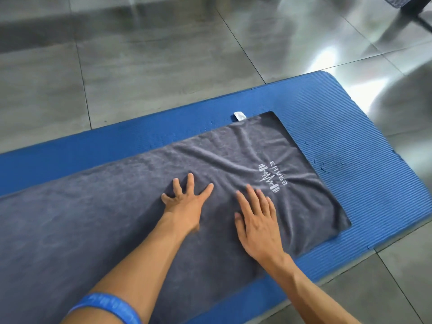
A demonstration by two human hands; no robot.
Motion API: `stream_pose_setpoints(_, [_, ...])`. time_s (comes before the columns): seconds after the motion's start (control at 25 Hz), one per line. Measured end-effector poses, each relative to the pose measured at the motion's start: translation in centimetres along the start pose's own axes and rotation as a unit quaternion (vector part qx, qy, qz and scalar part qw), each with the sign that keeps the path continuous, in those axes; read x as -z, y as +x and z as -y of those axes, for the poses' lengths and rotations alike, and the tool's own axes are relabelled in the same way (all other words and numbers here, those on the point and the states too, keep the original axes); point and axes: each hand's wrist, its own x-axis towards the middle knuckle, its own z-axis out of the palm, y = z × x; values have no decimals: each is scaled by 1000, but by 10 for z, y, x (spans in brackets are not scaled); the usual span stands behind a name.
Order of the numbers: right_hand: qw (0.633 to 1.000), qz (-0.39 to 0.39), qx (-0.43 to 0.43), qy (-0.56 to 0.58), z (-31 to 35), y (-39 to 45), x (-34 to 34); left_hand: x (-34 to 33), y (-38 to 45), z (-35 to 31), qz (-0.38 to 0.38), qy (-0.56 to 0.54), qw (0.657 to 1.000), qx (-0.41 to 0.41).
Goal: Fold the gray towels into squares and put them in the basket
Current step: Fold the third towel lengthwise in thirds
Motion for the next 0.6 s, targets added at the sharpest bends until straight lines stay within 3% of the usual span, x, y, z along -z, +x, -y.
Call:
stream_pose_setpoints(0.12, [1000,28,2,9,-5,58,-9,7,10,6,11,-20,1000,-9])
stream_pose_setpoints(0.32, [995,79,-39,-43,-38,122,-15,6,20,0,-70,-43,997,2])
stream_pose_setpoints(0.6, [985,74,-155,-36,-64,200,-5,7,26,1,-35,-12,999,-14])
